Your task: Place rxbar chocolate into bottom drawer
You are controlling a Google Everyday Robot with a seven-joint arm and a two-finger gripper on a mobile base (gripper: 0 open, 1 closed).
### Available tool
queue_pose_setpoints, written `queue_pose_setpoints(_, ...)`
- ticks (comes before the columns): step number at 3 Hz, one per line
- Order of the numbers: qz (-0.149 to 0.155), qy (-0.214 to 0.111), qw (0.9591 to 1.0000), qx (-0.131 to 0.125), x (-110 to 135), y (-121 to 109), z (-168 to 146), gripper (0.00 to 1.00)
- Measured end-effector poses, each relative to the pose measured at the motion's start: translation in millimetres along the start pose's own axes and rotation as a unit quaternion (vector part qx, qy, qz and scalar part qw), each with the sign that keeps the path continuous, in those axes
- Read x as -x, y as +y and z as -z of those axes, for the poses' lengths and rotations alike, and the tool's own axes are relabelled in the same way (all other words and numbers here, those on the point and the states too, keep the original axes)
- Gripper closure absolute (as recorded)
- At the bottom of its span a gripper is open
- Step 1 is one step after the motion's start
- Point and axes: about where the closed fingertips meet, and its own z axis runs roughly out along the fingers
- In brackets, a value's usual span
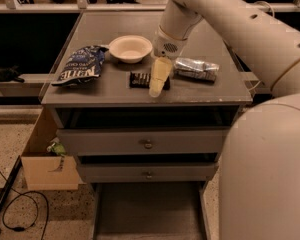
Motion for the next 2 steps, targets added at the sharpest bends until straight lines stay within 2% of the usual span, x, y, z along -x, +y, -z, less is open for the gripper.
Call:
queue_pose_setpoints(1,0.006,0.002,1.0,-0.006,9.8,-21.1,-0.9,0.0)
queue_pose_setpoints(2,0.0,0.007,0.9999,-0.016,-6.8,-36.3,-2.5,0.0)
